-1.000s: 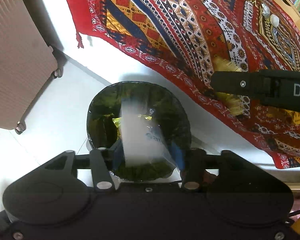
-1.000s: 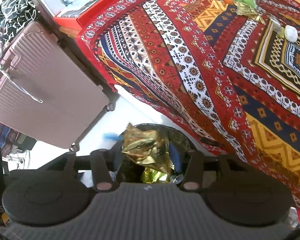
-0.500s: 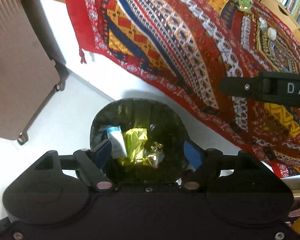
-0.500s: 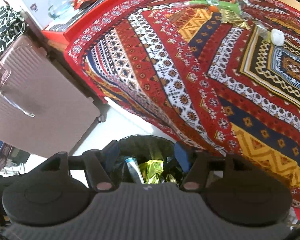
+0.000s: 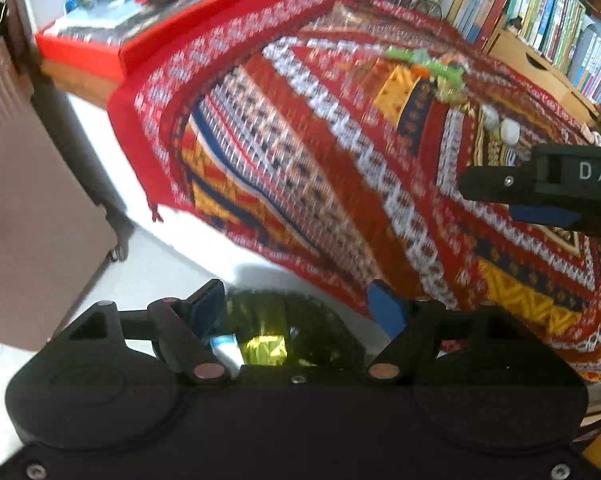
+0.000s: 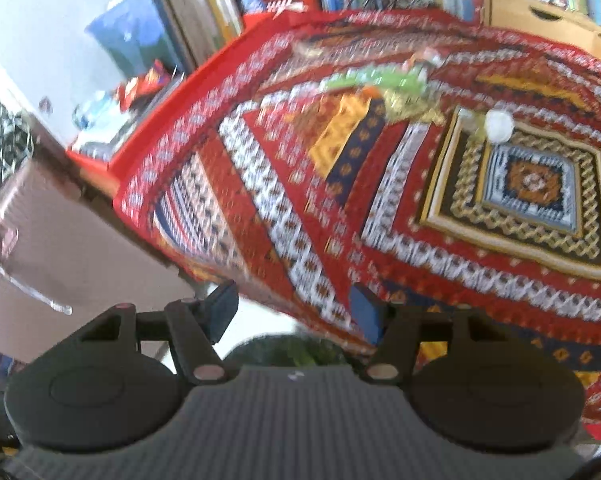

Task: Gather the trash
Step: 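Move both open tools back over the cluttered table, then grasp a gold foil wrapper with the left tool while the right grasps white tissue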

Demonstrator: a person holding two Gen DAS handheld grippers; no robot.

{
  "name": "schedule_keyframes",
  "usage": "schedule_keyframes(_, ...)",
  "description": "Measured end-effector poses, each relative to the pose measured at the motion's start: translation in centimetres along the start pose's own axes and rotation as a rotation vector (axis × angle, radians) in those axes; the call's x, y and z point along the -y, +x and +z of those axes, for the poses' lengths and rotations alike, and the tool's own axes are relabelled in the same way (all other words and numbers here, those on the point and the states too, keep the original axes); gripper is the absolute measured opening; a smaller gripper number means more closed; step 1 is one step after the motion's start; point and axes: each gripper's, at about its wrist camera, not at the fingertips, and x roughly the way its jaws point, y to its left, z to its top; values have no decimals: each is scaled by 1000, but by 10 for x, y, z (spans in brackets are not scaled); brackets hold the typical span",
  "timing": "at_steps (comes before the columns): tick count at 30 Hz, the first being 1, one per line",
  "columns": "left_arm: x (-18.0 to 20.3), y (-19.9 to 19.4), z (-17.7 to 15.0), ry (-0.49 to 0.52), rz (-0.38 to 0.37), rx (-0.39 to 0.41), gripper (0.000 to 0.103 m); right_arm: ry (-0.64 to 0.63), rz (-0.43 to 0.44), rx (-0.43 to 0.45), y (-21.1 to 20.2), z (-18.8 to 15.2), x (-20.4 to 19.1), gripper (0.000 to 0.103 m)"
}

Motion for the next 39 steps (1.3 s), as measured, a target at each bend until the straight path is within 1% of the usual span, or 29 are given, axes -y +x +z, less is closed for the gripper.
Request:
schedule_keyframes(8, 24, -7, 44, -5, -8, 50, 74, 36, -18, 62, -12, 40, 24, 73)
schedule_keyframes(14, 47, -5, 80, -12, -15, 99, 74, 58, -36, 96, -12, 68, 49, 73)
schedule_keyframes(20, 82, 9, 115, 11, -24, 140, 78, 95, -97, 118, -3, 91, 83, 73)
schedule_keyframes(25, 112, 34, 146, -7, -67, 138, 78, 146, -145, 104, 13, 109, 121, 69)
schedule_keyframes(28, 126, 56, 161, -48, -107, 115, 78, 156, -162, 86, 24, 116, 142, 68)
schedule_keyframes(32, 139, 89, 178, -160, -198, 84, 77, 153, -174, 62, 40, 125, 165, 67)
schedule_keyframes(36, 155, 123, 192, -245, -213, 36, 76, 132, -173, 27, 56, 131, 182, 67)
schedule_keyframes(39, 164, 142, 201, -307, -225, 16, 76, 124, -163, 5, 66, 135, 193, 67)
